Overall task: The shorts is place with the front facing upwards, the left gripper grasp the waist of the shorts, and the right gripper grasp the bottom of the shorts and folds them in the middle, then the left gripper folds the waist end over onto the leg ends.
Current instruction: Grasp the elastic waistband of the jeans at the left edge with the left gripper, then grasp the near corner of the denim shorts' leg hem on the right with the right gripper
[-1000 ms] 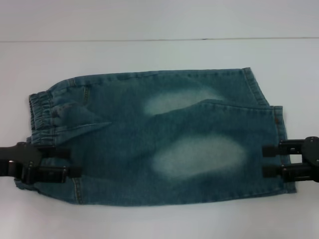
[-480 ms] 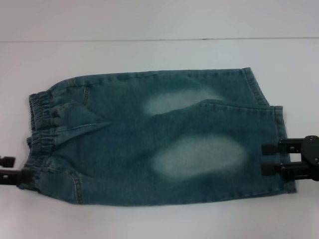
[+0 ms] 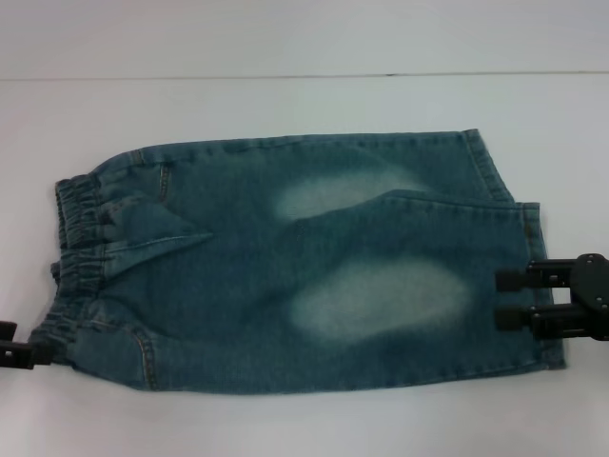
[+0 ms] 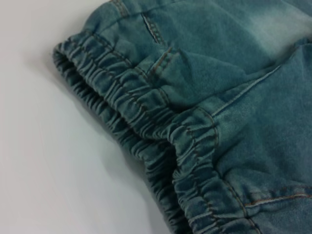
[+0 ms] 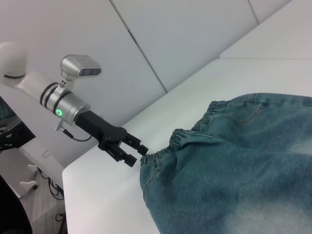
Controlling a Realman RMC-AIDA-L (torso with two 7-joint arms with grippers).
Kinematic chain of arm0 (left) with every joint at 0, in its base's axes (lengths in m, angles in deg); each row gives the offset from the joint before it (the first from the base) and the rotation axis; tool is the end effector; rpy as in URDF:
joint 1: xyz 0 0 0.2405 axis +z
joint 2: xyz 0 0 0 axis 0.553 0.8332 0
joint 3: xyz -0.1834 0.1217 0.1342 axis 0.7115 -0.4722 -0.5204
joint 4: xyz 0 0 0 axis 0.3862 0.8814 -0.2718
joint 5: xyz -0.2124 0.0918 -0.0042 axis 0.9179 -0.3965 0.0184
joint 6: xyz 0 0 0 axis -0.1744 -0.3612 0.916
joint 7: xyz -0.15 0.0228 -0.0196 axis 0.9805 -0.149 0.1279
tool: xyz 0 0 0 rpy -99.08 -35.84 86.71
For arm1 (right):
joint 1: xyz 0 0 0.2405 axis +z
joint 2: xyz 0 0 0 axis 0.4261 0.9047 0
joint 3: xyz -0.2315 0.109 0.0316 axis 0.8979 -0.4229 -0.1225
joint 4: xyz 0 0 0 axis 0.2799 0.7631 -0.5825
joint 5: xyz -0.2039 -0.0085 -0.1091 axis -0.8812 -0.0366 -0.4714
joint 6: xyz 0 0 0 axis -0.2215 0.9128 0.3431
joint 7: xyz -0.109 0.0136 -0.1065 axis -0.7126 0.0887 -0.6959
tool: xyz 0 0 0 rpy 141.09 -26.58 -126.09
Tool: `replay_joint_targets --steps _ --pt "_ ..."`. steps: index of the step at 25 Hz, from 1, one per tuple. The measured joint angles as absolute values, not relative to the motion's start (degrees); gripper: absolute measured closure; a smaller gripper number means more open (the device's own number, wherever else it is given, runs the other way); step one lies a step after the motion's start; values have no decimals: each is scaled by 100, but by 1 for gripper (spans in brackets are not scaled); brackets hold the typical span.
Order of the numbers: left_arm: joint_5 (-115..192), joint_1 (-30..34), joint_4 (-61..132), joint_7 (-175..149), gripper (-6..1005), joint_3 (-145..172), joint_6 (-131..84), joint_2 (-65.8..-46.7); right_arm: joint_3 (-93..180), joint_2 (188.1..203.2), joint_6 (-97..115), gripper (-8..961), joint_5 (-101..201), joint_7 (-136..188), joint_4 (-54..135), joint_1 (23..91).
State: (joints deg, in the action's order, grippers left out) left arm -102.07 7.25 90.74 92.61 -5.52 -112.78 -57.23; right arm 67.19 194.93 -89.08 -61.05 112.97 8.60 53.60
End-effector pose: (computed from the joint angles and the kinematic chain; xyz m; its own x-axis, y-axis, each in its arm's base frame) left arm -0.3721 0.3029 0.0886 0.5649 0.8130 0.1411 0.8044 -0.5043 -0.3141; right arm 0.3072 0.3056 0.0428 0.6967 -0.5771 -0.4261 -0.5942 -0.7970 0.1079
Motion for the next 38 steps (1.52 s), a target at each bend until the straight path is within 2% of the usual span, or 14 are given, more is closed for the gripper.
replay_joint_targets --steps 8,13,27,32,38 --pt "-10458 584 8868 9362 238 -833 -11190 -5778 6714 19494 -8909 188 -6100 11288 860 5348" --pt "-10402 561 8911 9389 469 -897 -11108 -5824 6714 19493 -8910 188 -6100 11286 861 5345" --pt "-10332 477 8917 9385 908 -880 -11159 -5841 6461 19480 -8795 188 -6101 11350 859 5360" --pt "-10236 394 8920 9408 973 -873 -11297 -5808 5901 19388 -8786 188 -6088 12186 459 5490" --pt "-10113 330 8920 9415 973 -866 -11349 -5784 6474 19282 -8902 189 -6707 13392 -736 5745"
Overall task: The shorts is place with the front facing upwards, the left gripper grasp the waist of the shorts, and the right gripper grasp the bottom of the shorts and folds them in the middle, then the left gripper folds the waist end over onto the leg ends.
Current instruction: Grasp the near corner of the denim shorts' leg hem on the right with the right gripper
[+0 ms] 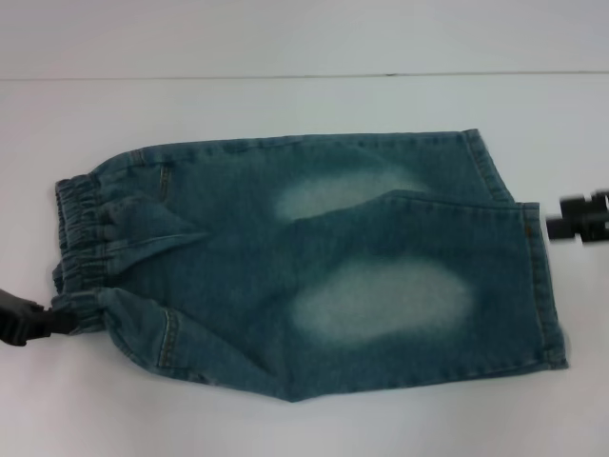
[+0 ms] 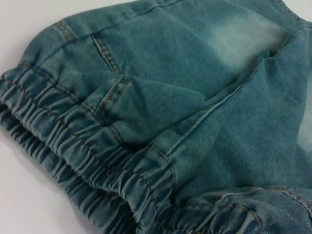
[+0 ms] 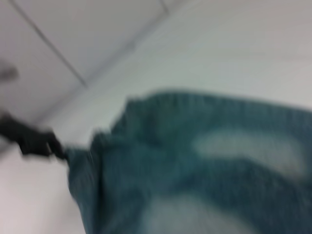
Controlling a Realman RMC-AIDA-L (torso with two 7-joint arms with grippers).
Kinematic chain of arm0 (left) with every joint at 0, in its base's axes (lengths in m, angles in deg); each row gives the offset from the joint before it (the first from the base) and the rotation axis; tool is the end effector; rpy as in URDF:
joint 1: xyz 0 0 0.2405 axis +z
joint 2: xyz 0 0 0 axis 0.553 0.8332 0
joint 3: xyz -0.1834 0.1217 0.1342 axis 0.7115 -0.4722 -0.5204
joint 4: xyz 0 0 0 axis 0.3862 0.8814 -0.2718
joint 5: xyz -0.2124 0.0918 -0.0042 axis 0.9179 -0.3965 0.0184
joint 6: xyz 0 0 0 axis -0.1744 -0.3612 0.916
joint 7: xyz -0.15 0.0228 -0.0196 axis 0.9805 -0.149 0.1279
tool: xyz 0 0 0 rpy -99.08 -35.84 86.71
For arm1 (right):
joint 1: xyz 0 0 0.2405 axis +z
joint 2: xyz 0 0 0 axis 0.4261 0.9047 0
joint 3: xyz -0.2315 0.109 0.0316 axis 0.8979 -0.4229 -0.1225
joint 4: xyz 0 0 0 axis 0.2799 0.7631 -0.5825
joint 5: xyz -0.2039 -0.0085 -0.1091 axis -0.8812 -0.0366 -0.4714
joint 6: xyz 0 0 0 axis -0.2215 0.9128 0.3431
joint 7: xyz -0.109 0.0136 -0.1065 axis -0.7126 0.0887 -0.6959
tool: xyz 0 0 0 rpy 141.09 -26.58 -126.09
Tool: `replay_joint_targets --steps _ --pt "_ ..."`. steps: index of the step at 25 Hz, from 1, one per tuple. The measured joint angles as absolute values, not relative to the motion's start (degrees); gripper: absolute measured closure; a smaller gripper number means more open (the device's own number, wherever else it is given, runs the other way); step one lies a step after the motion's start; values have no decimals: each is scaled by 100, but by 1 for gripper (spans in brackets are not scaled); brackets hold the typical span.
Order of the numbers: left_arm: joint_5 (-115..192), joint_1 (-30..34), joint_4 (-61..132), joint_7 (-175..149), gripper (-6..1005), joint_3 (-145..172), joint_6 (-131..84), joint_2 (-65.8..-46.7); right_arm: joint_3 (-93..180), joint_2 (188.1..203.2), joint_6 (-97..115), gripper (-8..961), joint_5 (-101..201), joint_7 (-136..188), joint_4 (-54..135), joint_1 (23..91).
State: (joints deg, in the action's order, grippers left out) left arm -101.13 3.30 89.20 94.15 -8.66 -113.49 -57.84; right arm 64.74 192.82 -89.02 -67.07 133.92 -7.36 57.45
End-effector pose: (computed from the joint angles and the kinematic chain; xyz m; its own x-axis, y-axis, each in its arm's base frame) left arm -0.3432 0.3262 0.0717 0.6125 0.7826 0.1111 0.7785 -0.5728 -0.2566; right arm 0.2911 0.3467 0.1089 0.6478 -0.6878 -0.3277 -0.7399 -0.6704 -0.0555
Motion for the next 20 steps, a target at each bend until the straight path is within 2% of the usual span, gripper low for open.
replay_joint_targets --steps 4,9,20 --pt "-10110 295 8920 9423 973 -867 -11342 -5782 6796 19282 -9162 189 -7653 13509 -1090 6002" --pt "-10109 272 8920 9470 973 -868 -11304 -5777 7158 19370 -9259 189 -8751 13473 -1076 6309" --pt "-10110 227 8920 9494 972 -868 -11300 -5767 7901 19498 -8504 188 -9323 13714 -437 6412"
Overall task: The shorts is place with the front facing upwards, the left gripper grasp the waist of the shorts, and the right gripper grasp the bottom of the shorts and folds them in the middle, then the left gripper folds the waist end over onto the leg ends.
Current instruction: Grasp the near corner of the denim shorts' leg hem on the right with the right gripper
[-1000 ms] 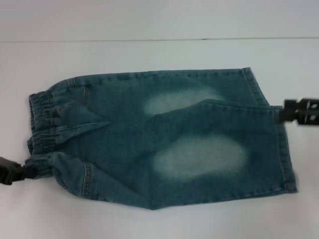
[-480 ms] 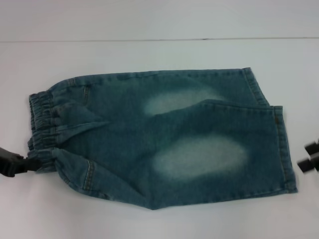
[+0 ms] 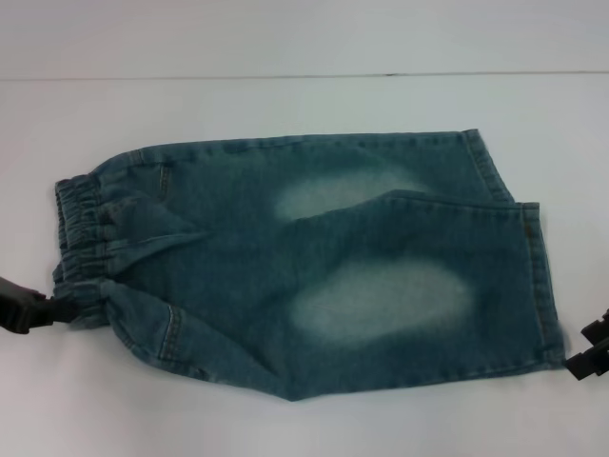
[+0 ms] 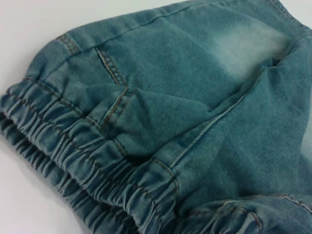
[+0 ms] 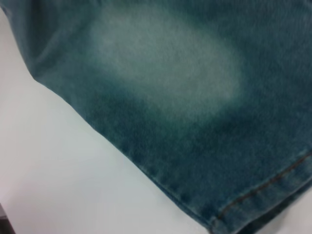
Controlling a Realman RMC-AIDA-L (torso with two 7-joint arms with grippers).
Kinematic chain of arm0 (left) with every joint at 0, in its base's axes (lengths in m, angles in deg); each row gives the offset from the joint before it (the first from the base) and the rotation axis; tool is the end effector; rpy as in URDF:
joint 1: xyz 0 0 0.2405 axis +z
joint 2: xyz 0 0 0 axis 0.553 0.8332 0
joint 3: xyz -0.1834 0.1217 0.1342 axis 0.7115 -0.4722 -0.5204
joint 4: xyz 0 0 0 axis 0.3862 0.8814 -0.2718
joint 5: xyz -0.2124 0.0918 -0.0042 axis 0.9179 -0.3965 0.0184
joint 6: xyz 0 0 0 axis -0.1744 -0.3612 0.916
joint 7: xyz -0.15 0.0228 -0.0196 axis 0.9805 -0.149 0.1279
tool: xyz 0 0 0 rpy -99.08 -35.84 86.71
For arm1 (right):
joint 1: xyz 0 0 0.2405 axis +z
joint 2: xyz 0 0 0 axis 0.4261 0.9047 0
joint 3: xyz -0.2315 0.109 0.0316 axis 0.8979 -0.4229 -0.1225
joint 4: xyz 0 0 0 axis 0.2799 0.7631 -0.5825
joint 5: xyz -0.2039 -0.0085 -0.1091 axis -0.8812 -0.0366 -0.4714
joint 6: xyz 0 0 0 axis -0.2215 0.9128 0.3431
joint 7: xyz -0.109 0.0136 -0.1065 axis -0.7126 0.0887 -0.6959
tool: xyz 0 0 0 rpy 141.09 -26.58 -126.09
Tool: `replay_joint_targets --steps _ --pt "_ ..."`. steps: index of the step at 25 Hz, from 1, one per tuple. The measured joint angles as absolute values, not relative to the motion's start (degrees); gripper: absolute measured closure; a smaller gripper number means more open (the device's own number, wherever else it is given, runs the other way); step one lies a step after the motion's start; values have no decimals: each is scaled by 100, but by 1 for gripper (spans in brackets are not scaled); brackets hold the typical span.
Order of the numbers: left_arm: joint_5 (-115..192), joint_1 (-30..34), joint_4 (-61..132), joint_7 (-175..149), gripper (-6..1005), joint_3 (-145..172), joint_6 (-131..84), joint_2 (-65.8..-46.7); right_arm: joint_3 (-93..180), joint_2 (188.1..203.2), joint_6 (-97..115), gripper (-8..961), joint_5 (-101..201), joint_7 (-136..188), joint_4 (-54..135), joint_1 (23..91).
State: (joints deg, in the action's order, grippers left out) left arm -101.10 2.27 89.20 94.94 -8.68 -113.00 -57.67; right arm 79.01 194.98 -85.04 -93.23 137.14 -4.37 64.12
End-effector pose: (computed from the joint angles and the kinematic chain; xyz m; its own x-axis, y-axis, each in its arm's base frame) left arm -0.3383 0.3337 0.0734 0.6167 0.7784 0.1170 0.7747 -0.5739 -0.2654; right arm 0.3052 0.3496 0.0582 0.6321 -0.7308 0.2577 -0.7145 -0.6783 -0.1712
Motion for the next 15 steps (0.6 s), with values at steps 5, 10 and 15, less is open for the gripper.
replay_joint_targets --steps 5,10,15 --pt "-10101 213 9004 9503 972 -868 -11304 -5813 8068 19568 -8162 189 -9430 13777 -54 6529" --pt "-10098 213 9056 9506 972 -868 -11303 -5842 8088 19619 -8096 192 -9432 13757 72 6605" --pt "-10092 231 9046 9508 972 -868 -11293 -5848 8092 19673 -8022 194 -9418 13717 84 6636"
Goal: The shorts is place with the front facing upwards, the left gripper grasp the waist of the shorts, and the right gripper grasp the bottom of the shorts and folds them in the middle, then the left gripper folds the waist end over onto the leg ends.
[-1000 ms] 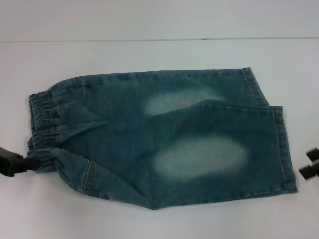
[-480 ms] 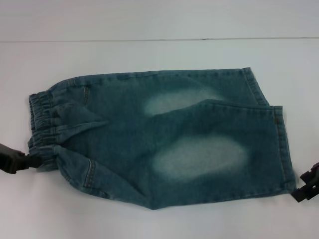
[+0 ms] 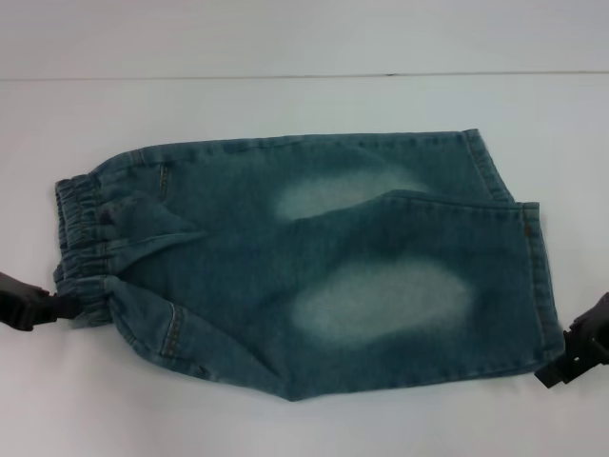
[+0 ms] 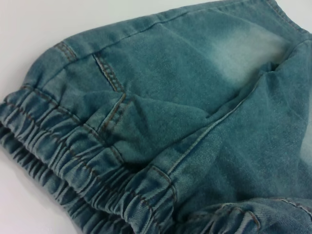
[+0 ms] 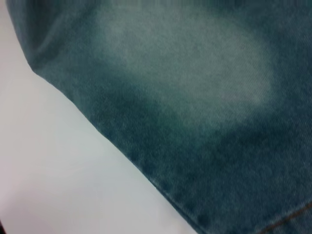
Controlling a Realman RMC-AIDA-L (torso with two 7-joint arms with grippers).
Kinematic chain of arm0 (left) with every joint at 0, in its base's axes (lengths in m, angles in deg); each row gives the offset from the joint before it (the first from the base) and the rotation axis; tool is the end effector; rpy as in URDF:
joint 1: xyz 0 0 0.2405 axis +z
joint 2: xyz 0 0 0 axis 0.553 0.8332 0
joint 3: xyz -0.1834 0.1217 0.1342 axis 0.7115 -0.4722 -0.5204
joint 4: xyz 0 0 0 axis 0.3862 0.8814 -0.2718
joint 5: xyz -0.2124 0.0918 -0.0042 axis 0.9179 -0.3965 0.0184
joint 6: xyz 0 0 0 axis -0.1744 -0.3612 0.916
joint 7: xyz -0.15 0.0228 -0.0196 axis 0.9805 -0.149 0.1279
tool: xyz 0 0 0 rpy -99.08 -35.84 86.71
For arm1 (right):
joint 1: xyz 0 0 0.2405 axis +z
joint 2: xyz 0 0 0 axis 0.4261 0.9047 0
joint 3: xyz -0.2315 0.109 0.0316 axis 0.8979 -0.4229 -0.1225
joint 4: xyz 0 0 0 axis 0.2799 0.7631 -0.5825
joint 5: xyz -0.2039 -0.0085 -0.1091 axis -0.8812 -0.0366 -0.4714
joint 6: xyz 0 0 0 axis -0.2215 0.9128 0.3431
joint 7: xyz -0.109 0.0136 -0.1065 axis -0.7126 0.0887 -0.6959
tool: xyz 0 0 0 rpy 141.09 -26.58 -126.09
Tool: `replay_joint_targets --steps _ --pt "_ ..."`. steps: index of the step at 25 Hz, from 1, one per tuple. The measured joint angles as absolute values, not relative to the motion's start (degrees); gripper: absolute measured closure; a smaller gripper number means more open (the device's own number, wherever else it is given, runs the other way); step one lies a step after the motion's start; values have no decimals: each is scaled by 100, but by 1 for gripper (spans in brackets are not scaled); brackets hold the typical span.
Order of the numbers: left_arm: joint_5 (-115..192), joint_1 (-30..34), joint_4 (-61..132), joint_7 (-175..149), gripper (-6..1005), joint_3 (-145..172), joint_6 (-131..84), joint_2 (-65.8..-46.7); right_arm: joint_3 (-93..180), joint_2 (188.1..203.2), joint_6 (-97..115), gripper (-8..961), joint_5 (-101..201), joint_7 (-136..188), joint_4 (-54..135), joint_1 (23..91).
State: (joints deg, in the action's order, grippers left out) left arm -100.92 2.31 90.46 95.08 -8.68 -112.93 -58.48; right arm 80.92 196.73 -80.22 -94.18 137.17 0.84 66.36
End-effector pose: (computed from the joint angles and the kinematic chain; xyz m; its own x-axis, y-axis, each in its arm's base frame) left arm -0.3351 0.3346 0.0720 0.6223 0.7728 0.1245 0.7706 -0.5768 -0.2709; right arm 0.3015 0.3547 0.0268 0.6415 -0.7105 0.2894 -0.7017 -0.6958 -0.1529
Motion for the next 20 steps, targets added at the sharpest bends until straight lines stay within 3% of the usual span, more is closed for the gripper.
replay_joint_targets --steps 9,20 --pt "-10043 238 9025 9493 972 -868 -11240 -5873 8104 19791 -7884 340 -9413 13599 103 6662" --pt "-10039 230 9031 9506 973 -868 -11244 -5871 8098 19792 -7877 809 -9421 13565 107 6662"
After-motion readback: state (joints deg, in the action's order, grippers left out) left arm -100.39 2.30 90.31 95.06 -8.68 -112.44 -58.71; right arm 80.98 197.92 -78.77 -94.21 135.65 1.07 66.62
